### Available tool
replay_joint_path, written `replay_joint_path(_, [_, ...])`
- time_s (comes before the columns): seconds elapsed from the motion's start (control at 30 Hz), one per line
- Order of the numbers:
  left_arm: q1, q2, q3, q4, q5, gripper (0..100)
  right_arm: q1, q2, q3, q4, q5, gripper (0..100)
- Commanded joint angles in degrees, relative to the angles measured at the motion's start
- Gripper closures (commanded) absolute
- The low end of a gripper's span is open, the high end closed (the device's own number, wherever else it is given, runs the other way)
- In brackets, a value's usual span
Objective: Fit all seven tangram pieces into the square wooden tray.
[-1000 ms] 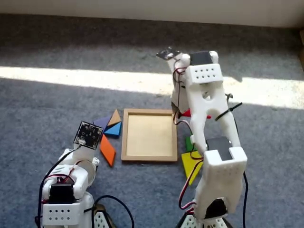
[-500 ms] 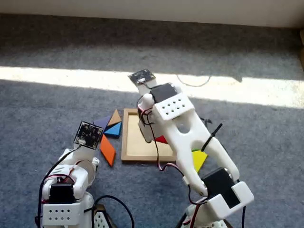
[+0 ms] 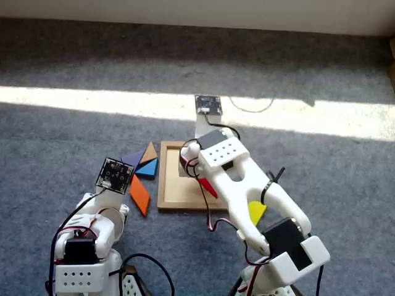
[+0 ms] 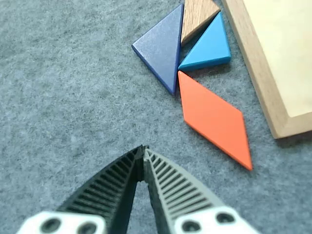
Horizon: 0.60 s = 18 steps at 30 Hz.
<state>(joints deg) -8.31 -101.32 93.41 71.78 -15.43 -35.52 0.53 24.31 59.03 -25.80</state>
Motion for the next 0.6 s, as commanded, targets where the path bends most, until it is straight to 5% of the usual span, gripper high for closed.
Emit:
replay_joint_path(0.0, [-0.84, -1.89, -0.40, -0.70, -0.44, 100, -0.48, -3.21, -0.04, -2.15, -2.37, 86.6])
replay_joint_path(0.2, [-0.84, -1.89, -0.40, -0.70, -0.44, 100, 0.13, -3.12, 0.13, -2.07, -2.46, 75.2])
replay_joint_path(0.57, [-0.84, -1.89, -0.40, -0.70, -0.44, 100, 0.40, -3.21, 0.13, -1.98, -2.29, 74.5])
